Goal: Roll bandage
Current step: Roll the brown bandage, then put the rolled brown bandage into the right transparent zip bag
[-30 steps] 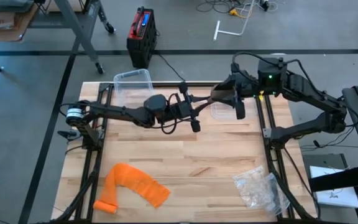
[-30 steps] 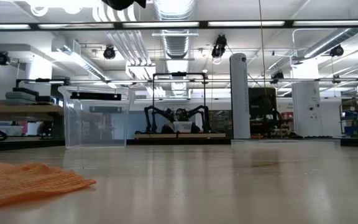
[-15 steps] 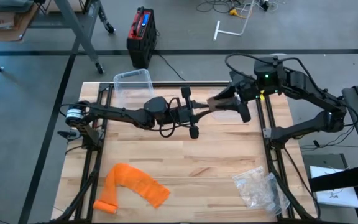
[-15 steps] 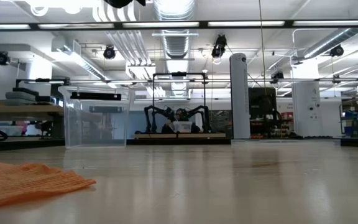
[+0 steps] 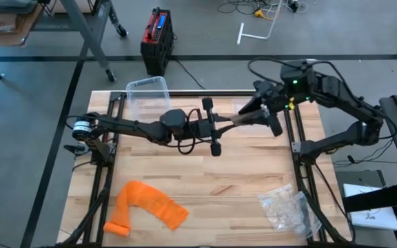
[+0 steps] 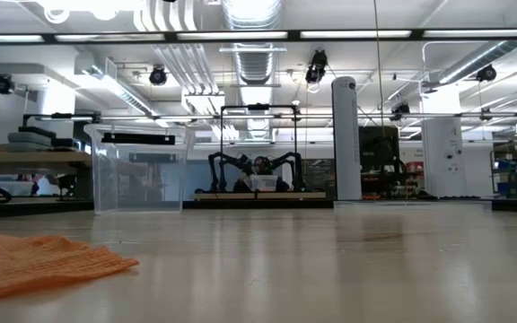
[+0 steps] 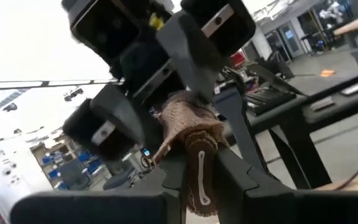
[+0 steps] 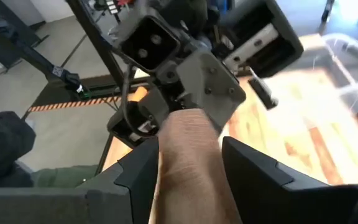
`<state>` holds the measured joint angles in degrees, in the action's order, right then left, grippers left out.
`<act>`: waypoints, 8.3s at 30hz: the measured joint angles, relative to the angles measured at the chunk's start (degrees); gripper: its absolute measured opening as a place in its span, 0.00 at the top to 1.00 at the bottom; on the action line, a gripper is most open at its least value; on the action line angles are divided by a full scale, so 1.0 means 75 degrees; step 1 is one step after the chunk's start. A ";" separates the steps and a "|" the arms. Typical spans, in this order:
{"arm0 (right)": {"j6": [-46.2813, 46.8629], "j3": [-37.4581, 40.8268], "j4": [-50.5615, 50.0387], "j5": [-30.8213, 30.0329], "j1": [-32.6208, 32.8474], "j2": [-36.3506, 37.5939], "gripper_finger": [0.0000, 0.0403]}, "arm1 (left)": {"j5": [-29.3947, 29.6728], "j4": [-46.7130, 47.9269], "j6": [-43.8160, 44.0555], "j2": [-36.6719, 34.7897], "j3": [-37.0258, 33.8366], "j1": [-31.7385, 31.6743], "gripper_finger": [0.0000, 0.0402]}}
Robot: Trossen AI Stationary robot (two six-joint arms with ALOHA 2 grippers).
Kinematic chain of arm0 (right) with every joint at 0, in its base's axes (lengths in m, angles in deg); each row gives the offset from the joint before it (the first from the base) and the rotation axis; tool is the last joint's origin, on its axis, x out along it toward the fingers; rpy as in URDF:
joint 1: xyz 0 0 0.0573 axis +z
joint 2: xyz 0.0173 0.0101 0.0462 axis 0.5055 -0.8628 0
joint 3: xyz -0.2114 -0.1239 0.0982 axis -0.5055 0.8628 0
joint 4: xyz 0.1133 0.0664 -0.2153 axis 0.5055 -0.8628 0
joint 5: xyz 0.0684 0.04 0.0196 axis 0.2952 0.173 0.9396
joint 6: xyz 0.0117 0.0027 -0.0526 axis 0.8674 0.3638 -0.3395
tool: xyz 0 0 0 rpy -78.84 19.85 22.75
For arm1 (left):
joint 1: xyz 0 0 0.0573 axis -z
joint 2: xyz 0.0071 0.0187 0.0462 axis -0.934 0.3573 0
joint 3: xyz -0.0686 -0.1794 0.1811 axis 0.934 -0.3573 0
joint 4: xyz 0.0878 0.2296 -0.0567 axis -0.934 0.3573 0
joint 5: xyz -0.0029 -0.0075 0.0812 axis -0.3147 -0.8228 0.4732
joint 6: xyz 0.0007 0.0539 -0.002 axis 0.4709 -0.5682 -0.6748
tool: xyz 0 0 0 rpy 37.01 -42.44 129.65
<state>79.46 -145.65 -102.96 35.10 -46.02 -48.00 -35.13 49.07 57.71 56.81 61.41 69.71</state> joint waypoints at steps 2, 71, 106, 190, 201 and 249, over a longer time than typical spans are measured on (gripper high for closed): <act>-0.0185 -0.0225 -0.0039 -0.0043 0.0000 0.0033 0.57 | 0.0019 0.0053 0.0124 0.0000 0.0072 -0.0003 0.91; -0.1086 -0.0011 0.0834 -0.2371 0.1198 -0.0355 0.81 | 0.0039 0.3507 0.2906 -0.2041 0.0128 0.0015 0.67; -0.1771 -0.0008 0.1044 -0.2871 0.1204 -0.0391 0.73 | 0.0481 0.2075 0.2498 -0.1257 0.0242 -0.0195 0.92; -0.1410 0.0007 0.1509 -0.2236 0.1247 0.0084 0.80 | 0.0529 0.2456 0.2148 -0.2011 0.0014 -0.0070 0.72; 0.0083 0.0269 -0.1324 -0.3147 0.1372 0.0195 0.80 | 0.0930 0.5199 0.2269 -0.3545 -0.0740 0.0058 0.37; 0.4788 0.2213 -0.1621 -0.7131 0.7354 0.0291 0.82 | -0.1460 0.0683 0.4237 0.1888 0.0518 0.0912 0.32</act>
<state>115.38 -129.05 -115.11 -18.38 9.13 -45.81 -46.08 54.20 89.49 70.98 65.30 76.55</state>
